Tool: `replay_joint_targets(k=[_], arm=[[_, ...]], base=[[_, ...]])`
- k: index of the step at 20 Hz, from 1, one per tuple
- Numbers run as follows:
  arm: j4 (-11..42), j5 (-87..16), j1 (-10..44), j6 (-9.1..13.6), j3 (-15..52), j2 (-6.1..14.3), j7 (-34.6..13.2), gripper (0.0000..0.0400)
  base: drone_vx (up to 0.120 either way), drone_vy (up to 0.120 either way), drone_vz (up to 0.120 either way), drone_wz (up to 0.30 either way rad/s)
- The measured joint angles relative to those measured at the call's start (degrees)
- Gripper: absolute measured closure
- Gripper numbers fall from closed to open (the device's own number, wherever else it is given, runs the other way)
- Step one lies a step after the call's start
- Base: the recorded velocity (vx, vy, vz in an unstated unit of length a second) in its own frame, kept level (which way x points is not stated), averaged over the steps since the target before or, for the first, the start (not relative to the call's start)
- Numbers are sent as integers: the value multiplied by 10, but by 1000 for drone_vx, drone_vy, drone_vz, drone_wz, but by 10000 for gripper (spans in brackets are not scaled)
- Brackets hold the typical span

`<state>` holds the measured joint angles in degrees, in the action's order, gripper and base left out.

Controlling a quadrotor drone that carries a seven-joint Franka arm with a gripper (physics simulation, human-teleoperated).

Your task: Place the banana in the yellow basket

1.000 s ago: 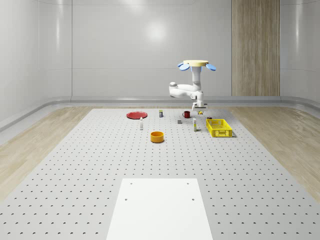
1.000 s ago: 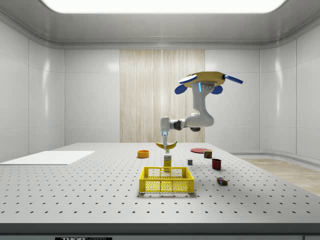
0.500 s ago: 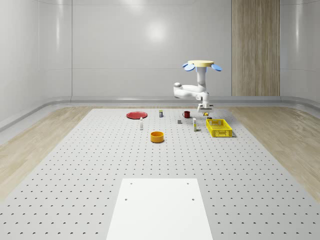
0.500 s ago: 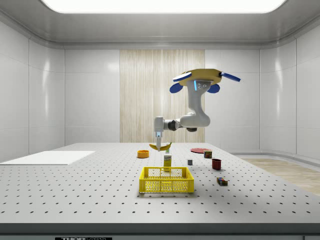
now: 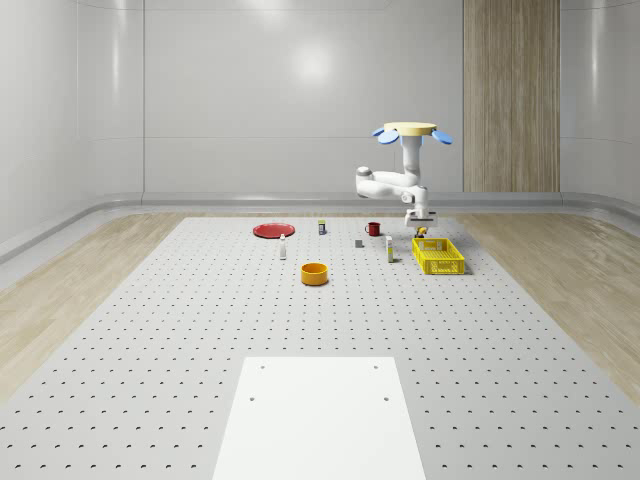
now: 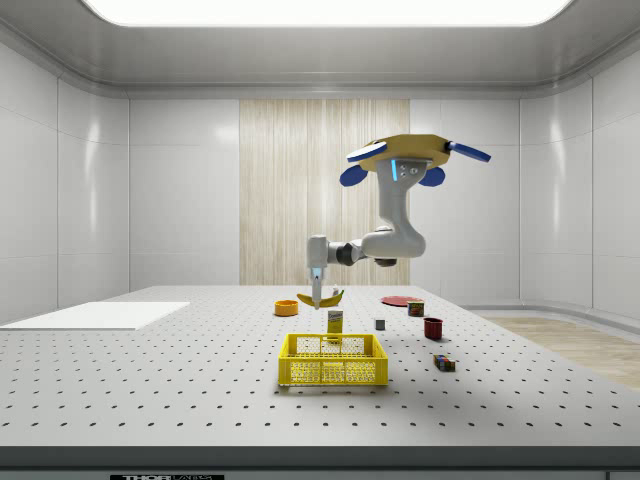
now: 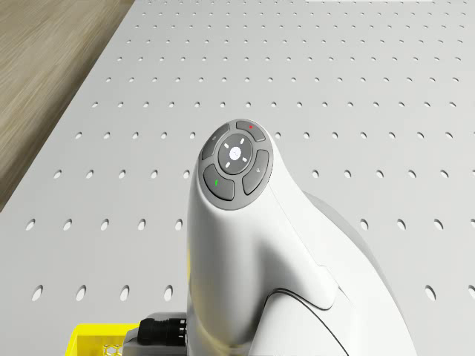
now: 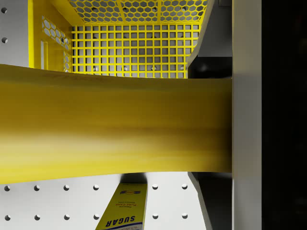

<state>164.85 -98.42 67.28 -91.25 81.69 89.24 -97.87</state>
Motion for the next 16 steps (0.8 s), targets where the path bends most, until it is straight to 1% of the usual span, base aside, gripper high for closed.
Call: replay_joint_targets(k=[2, 3, 15, 16], arm=[[0, 0, 0, -1, 0, 1, 0, 208], [0, 0, 0, -1, 0, 1, 0, 208], [0, 2, 1, -4, 1, 4, -1, 208], [0, 2, 1, -4, 1, 5, -1, 208]], base=[[100, 120, 0, 0], [0, 120, -80, 0], [0, 120, -120, 0], [0, 120, 0, 0]])
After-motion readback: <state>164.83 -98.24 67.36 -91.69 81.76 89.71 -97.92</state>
